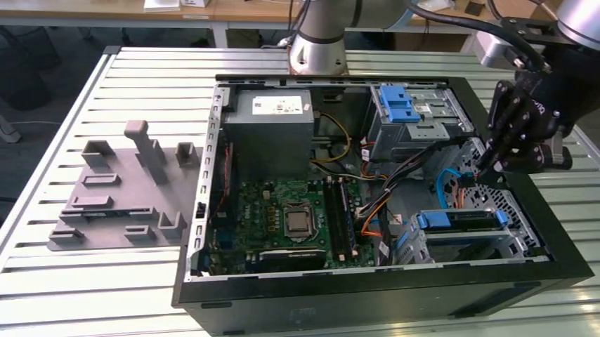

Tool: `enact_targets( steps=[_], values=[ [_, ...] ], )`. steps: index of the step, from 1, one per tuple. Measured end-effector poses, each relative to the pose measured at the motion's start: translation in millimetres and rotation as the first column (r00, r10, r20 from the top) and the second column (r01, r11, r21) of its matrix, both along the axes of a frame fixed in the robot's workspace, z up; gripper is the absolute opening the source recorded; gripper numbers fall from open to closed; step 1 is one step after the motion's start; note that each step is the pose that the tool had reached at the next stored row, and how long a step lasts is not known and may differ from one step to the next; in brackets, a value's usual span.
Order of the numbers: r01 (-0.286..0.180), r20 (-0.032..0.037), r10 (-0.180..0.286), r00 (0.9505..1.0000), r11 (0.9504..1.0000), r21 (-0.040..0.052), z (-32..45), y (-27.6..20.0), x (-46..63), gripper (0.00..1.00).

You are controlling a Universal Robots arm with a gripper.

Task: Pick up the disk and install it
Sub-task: 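Insert the first disk wire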

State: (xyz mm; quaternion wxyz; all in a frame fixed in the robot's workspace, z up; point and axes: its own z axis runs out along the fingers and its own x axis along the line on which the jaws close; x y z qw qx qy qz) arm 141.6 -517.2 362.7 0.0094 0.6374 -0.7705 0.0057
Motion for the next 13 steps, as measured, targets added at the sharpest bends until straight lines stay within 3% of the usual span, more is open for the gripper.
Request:
enact_targets(
  steps=[1,4,9,13],
  values=[
    [0.002,-0.0004,-0.002,1.0000,1.0000,-0.0023,-0.3,0.9,0.2,0.25],
    [0.007,-0.0005,-0.007,1.0000,0.9999,-0.0119,-1.6,4.2,0.4,0.25],
    [0.021,-0.0001,-0.021,0.9998,0.9991,-0.0377,-5.0,6.6,0.5,0.25],
    [0.027,0.0002,-0.027,0.9996,0.9982,-0.0529,-6.3,10.0,1.4,0.25]
  ],
)
